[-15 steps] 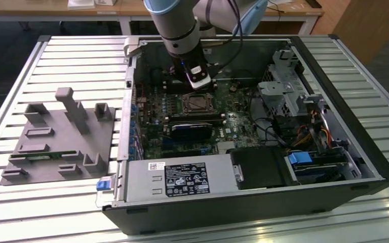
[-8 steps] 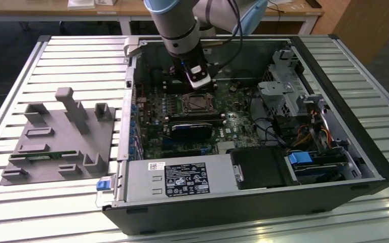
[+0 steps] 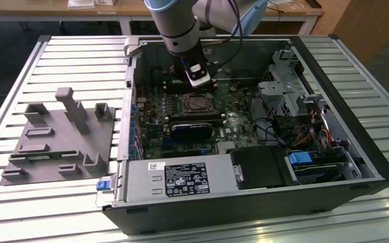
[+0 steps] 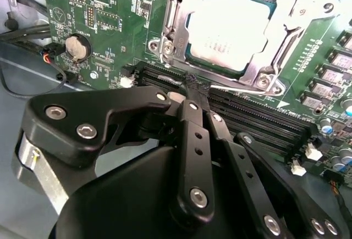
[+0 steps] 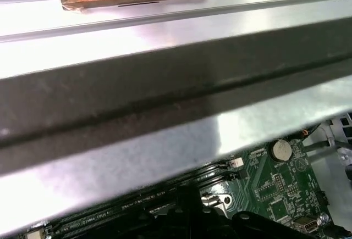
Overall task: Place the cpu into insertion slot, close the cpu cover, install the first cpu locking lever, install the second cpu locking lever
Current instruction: 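Install the first cpu locking lever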
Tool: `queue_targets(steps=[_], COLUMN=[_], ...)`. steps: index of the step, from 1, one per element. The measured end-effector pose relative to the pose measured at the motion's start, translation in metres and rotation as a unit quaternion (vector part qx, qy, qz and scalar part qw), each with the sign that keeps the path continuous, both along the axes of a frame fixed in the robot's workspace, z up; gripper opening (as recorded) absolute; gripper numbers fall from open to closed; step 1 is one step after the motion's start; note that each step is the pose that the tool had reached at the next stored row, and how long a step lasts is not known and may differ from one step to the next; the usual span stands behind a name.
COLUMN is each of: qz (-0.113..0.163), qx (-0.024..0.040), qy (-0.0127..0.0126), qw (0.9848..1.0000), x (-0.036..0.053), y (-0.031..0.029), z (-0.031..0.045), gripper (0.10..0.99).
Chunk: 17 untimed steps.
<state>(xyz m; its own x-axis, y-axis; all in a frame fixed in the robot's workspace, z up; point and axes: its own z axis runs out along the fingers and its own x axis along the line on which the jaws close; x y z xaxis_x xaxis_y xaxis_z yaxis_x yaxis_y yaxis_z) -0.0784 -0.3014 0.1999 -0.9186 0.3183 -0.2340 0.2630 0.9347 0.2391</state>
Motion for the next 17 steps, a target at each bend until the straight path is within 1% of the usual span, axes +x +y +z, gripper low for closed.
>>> queue_targets(steps=[3,5,12,14,17], qz=[-0.001,-0.002,-0.009,-0.011,-0.011], qx=[-0.0005,-0.0021,-0.0114,-0.0127,-0.0129], qy=[0.0,-0.0001,-0.0001,-0.0001,-0.0001], qw=[1.0,1.0,0.9999,0.9999,0.9999], x=[0.0,0.0,0.0,0.0,0.0], y=[0.0012,0.0012,0.0014,0.0018,0.0034], z=[0.0,-0.0003,-0.0021,-0.0025,-0.0027], gripper=[0.106,0.106,0.106,0.106,0.106])
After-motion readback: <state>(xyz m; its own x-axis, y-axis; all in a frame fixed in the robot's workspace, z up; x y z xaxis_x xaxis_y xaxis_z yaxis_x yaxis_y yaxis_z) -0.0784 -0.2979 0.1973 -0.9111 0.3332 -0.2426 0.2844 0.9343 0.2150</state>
